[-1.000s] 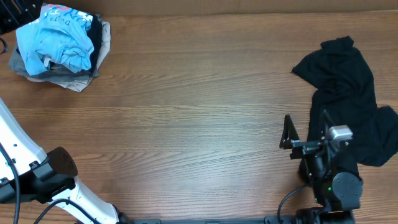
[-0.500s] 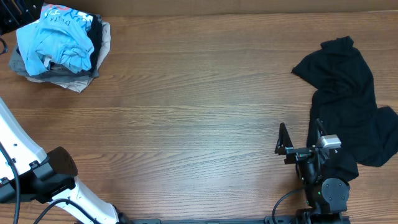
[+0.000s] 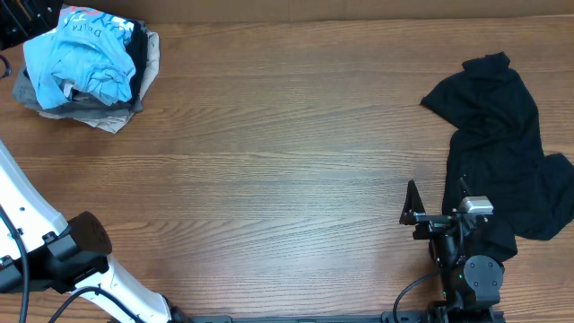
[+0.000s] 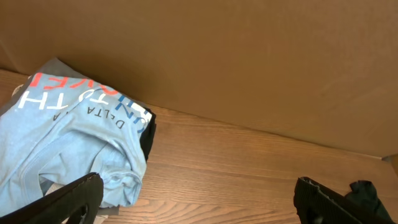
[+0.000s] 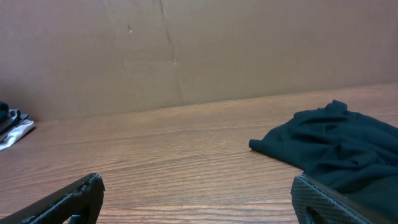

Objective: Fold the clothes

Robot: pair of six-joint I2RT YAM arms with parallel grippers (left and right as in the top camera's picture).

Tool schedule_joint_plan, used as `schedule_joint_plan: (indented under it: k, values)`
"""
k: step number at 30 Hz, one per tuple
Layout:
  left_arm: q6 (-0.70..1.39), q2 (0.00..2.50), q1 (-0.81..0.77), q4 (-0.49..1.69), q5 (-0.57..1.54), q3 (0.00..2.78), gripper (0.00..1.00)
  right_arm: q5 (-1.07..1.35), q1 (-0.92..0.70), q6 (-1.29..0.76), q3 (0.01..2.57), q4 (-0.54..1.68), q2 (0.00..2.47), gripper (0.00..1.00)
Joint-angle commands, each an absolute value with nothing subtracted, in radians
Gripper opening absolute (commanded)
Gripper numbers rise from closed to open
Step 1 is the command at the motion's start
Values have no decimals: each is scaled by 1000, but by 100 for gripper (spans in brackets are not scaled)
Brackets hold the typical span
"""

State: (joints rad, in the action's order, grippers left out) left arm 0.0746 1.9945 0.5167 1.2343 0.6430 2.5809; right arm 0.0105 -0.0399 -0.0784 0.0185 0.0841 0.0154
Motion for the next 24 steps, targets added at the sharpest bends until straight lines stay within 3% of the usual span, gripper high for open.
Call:
schedule_joint_plan:
  k: [1, 24]
  values:
    - [59, 2002, 510, 1231, 643, 2582, 100, 1, -35, -81, 8, 84, 3, 100]
    - [59, 2000, 499, 1232, 607, 2582, 100, 1, -35, -81, 8, 84, 3, 100]
